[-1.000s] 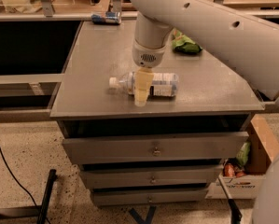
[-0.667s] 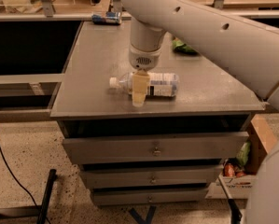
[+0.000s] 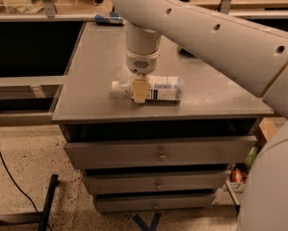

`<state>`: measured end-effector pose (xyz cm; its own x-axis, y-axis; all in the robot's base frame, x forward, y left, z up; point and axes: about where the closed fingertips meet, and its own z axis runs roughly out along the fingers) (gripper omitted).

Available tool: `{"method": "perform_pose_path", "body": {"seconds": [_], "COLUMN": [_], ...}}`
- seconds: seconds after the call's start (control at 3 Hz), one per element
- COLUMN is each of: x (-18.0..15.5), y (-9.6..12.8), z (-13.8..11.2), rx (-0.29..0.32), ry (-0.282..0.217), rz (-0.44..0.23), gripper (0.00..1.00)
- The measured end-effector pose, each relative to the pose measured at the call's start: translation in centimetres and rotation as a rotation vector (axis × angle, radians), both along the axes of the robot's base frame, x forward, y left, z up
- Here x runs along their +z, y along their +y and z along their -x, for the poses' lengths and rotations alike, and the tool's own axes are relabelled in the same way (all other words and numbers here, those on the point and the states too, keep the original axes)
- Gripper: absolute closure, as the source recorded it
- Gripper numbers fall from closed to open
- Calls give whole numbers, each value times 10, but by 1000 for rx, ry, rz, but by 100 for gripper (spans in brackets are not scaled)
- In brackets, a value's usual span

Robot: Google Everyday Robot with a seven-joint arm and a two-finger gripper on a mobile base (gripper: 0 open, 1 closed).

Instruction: Place blue plastic bottle upright

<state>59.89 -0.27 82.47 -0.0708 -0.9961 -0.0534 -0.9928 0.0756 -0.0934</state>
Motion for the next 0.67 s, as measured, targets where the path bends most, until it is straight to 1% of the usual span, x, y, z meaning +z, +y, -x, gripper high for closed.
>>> {"method": "perform_pose_path", "body": {"seconds": [0.33,0.67], "x": [7,27], "y": [9,5], "z": [9,13], "rx": [70,133], "ry": [-10,14], "rz": [53,25], "gripper": [78,99]}}
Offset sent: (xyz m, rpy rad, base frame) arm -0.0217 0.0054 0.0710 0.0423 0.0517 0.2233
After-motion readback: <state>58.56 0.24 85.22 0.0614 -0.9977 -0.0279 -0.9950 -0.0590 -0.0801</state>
